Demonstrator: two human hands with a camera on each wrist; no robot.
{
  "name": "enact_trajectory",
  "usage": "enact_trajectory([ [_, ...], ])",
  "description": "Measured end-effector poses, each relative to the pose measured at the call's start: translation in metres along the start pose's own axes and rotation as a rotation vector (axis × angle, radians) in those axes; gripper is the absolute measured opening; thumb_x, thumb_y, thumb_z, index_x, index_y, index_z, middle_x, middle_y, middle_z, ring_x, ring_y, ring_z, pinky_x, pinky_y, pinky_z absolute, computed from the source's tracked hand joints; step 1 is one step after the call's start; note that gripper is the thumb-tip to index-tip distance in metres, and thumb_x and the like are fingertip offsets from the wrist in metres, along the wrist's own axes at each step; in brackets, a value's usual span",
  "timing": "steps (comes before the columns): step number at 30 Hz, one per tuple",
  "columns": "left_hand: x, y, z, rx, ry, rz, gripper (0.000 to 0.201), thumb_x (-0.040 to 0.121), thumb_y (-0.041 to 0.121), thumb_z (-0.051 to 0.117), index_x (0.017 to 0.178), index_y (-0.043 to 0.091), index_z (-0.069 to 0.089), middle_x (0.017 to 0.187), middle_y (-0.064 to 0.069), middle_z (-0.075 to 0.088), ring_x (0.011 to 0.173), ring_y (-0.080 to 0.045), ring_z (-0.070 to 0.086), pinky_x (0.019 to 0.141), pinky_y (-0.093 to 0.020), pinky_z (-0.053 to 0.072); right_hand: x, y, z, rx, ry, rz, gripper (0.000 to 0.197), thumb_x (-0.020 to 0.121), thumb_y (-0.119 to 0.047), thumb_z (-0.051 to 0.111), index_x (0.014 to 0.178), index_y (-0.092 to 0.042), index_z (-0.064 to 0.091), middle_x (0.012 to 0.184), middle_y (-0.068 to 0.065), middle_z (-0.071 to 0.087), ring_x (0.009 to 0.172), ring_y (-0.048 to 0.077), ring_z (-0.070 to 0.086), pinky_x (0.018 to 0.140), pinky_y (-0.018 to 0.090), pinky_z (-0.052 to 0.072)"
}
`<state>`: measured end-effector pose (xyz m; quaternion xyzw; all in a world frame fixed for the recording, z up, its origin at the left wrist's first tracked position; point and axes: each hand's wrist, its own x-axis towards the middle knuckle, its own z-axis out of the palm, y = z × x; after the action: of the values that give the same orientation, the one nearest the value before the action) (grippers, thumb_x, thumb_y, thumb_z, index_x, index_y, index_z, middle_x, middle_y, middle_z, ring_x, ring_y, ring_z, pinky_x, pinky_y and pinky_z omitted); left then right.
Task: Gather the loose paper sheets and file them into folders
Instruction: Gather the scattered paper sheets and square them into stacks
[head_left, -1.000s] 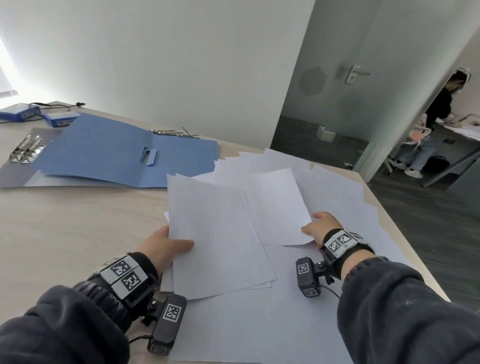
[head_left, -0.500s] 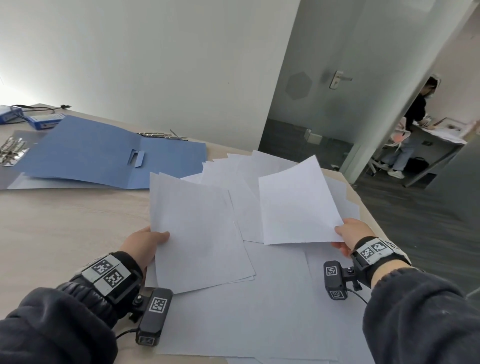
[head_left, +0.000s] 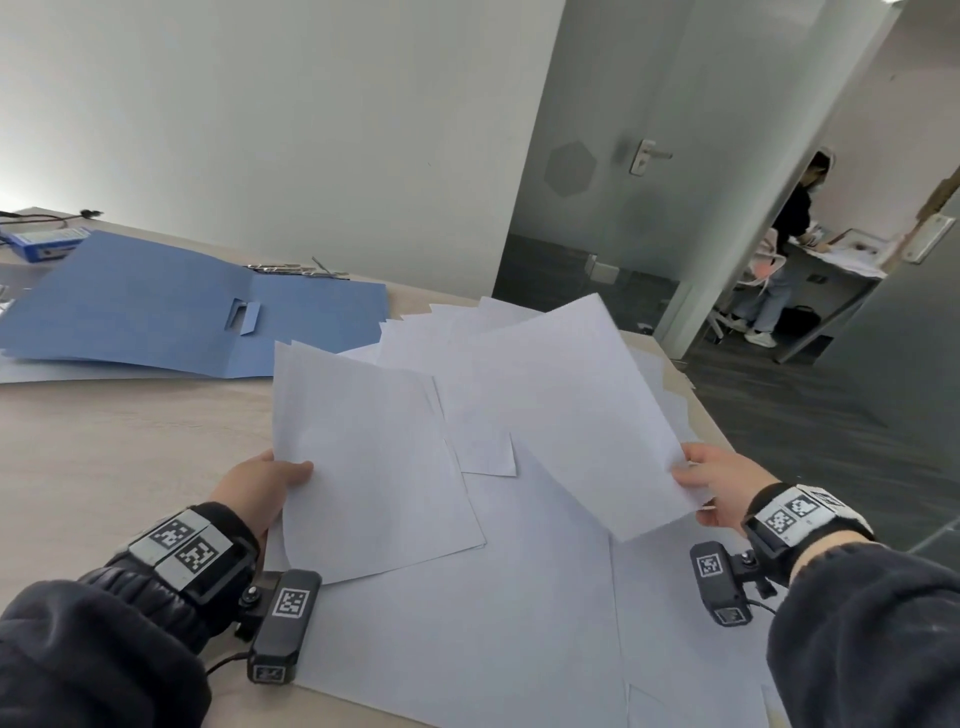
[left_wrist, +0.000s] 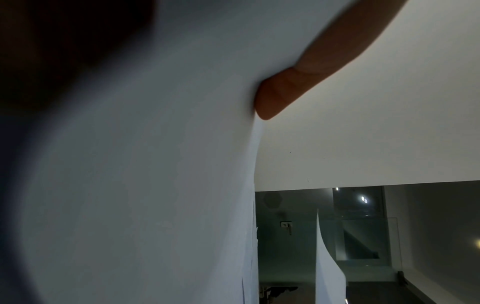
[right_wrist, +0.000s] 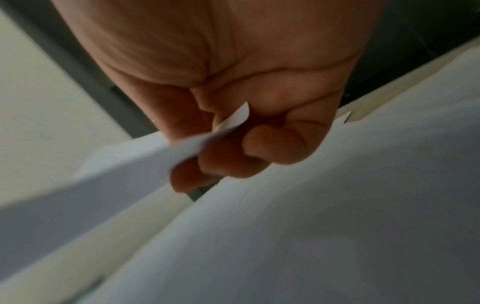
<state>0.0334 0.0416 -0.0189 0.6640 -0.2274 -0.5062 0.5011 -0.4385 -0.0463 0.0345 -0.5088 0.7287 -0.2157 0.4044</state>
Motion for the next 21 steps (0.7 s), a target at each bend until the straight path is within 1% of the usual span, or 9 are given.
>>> enact_trajectory([
  [4,0.000,0.000,0.001,-0.006,-0.001,0.001,0.032,0.096,0.000,0.054,0.128,-0.003,0.055,0.107,-0.024,0.064,0.099,-0.040,0.061,0.100,-0.055,0.046,-0.015,-0.011,0.027,-0.417,-0.187,-0.059,0.010,0.082,-0.009,0.063,0.083,-0.019,0.064,0.079,0.001,0.061,0.073,0.018,0.058,0.059,0.028,0.047],
  [6,0.000,0.001,0.001,-0.001,0.003,0.004,0.032,0.096,0.000,0.055,0.128,-0.002,0.055,0.110,-0.025,0.064,0.102,-0.042,0.062,0.101,-0.056,0.046,-0.018,-0.018,0.047,-0.547,-0.219,-0.158,0.014,0.084,-0.010,0.065,0.080,-0.024,0.063,0.086,0.001,0.064,0.081,0.019,0.062,0.071,0.031,0.051],
  [8,-0.001,0.001,0.002,0.007,0.000,0.006,0.032,0.096,0.000,0.054,0.127,-0.002,0.056,0.107,-0.024,0.065,0.103,-0.043,0.062,0.102,-0.057,0.045,-0.028,-0.030,0.065,-0.686,-0.220,-0.252,0.008,0.086,-0.019,0.068,0.084,-0.025,0.062,0.100,0.001,0.066,0.093,0.019,0.063,0.084,0.031,0.050],
  [11,-0.003,0.001,0.002,-0.007,-0.016,0.017,0.029,0.096,-0.004,0.051,0.124,-0.001,0.056,0.092,-0.019,0.064,0.093,-0.038,0.060,0.100,-0.054,0.045,-0.042,-0.040,0.087,-0.839,-0.230,-0.334,0.022,0.080,-0.028,0.074,0.077,-0.022,0.053,0.104,0.000,0.057,0.084,0.017,0.055,0.076,0.030,0.047],
  [13,-0.003,0.002,0.003,0.004,-0.013,0.029,0.028,0.096,-0.005,0.052,0.124,-0.002,0.057,0.087,-0.016,0.063,0.085,-0.035,0.060,0.096,-0.050,0.047,-0.046,-0.040,0.097,-0.873,-0.231,-0.350,0.029,0.076,-0.028,0.076,0.072,-0.024,0.048,0.096,-0.005,0.051,0.075,0.015,0.050,0.067,0.028,0.043],
  [15,-0.004,0.003,0.003,0.020,-0.009,0.041,0.025,0.096,-0.004,0.052,0.120,0.000,0.057,0.085,-0.014,0.062,0.077,-0.030,0.059,0.084,-0.043,0.050,-0.045,-0.035,0.102,-0.876,-0.228,-0.355,0.028,0.075,-0.026,0.074,0.070,-0.025,0.046,0.087,-0.008,0.050,0.069,0.012,0.046,0.062,0.027,0.040],
  [17,-0.005,0.003,0.004,0.012,-0.014,0.039,0.022,0.096,-0.005,0.052,0.117,0.003,0.057,0.084,-0.013,0.061,0.074,-0.028,0.058,0.074,-0.038,0.049,-0.044,-0.032,0.103,-0.828,-0.234,-0.326,0.025,0.077,-0.023,0.073,0.077,-0.027,0.049,0.083,-0.009,0.051,0.068,0.011,0.047,0.060,0.025,0.040],
  [20,-0.004,0.002,0.003,0.016,-0.021,0.036,0.023,0.096,-0.003,0.053,0.118,0.002,0.057,0.085,-0.014,0.062,0.081,-0.032,0.060,0.089,-0.045,0.049,-0.044,-0.029,0.100,-0.675,-0.289,-0.254,0.032,0.079,-0.021,0.075,0.105,-0.029,0.059,0.095,-0.007,0.061,0.079,0.015,0.062,0.072,0.026,0.052],
  [21,-0.004,0.002,0.002,0.009,-0.026,0.033,0.025,0.096,-0.003,0.053,0.120,0.001,0.057,0.087,-0.015,0.063,0.086,-0.035,0.061,0.093,-0.047,0.048,-0.044,-0.028,0.097,-0.655,-0.303,-0.254,0.029,0.080,-0.020,0.074,0.106,-0.029,0.063,0.096,-0.006,0.064,0.083,0.017,0.066,0.075,0.027,0.054],
])
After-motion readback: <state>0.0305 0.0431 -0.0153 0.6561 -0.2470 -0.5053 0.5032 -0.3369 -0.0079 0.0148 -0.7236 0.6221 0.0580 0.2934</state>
